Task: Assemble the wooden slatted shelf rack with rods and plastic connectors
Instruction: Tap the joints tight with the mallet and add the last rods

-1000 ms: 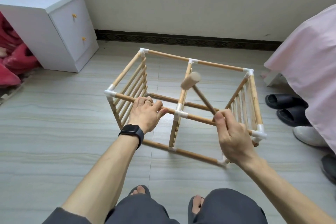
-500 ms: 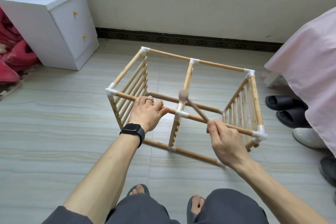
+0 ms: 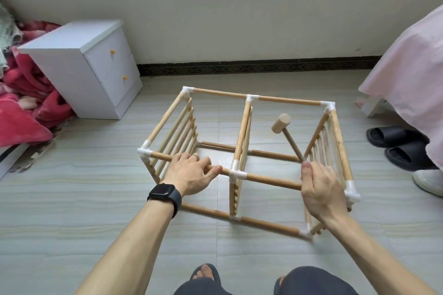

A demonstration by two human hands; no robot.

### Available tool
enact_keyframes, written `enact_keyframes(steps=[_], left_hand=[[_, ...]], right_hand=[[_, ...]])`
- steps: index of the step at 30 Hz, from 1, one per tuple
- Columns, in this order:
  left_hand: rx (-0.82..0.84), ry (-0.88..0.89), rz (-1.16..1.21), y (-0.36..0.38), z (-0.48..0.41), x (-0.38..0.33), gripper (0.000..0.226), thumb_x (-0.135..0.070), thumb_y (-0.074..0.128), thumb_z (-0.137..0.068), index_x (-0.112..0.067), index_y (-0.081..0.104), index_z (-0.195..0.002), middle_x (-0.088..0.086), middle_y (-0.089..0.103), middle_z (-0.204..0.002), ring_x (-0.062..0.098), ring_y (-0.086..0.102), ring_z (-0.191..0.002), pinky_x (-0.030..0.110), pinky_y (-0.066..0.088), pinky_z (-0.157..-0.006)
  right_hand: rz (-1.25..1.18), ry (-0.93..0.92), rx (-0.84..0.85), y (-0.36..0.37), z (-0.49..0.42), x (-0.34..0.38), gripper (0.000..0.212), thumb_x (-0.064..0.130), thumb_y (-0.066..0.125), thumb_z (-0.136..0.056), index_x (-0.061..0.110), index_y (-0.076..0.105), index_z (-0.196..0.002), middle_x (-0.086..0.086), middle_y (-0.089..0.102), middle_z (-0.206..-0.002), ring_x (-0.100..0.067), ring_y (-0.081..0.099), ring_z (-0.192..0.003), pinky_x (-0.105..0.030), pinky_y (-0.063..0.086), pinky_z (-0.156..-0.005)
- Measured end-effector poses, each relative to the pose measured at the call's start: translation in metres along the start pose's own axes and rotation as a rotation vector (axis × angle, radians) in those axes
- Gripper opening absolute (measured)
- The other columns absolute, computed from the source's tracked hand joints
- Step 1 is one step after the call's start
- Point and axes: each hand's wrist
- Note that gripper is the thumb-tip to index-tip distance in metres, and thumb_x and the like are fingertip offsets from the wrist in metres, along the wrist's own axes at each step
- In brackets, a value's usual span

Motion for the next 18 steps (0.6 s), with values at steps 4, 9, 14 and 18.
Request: enact_keyframes(steps=[4, 9, 14, 18], left_hand=[[0.275, -0.169, 0.090, -0.005, 0.009, 0.018, 0.069, -0.072, 0.011, -0.096, -0.032, 0.067, -0.090, 0.001, 0.069, -0.096, 0.020, 0.063, -0.091, 0.042, 0.046, -0.091], [0.379, -0.394, 0.236, -0.020, -0.004, 0.009, 0.093, -0.082, 0.012, -0.090, -0.014, 0.062, -0.129, 0.006, 0.072, -0.090, 0.022, 0.069, -0.073, 0.035, 0.056, -0.065], [0.147, -0.320, 0.504, -0.025, -0.031, -0.027, 0.068, -0.067, 0.027, -0.099, -0.013, 0.034, -0.140, 0.004, 0.066, -0.095, 0.020, 0.074, -0.068, 0.039, 0.063, -0.066], [-0.061, -0.365, 0.563, -0.014, -0.047, -0.059, 0.042, -0.048, 0.023, -0.107, -0.012, 0.040, -0.119, 0.010, 0.066, -0.100, 0.030, 0.067, -0.086, 0.048, 0.057, -0.081]], right_hand=[[0.203, 0.129, 0.238, 0.015, 0.007, 0.005, 0.053, 0.052, 0.015, -0.103, 0.023, 0.052, -0.077, 0.004, 0.062, -0.073, -0.024, 0.060, -0.072, -0.044, 0.049, -0.073], [0.279, 0.119, 0.441, 0.020, 0.021, 0.018, 0.047, 0.047, 0.016, -0.106, 0.026, 0.052, -0.085, -0.002, 0.069, -0.079, -0.029, 0.067, -0.079, -0.047, 0.053, -0.080], [0.162, 0.146, 0.435, 0.012, 0.038, 0.020, 0.046, 0.047, 0.021, -0.107, 0.026, 0.053, -0.082, -0.004, 0.068, -0.071, -0.026, 0.068, -0.073, -0.046, 0.053, -0.077], [0.056, 0.187, 0.369, 0.009, 0.022, 0.022, 0.049, 0.043, 0.027, -0.107, 0.020, 0.051, -0.071, -0.001, 0.063, -0.067, -0.026, 0.061, -0.072, -0.042, 0.042, -0.067]])
Point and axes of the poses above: each hand's wrist, its own z-axis away from the middle knuckle, its own y-axis out of the palm, x = y × z
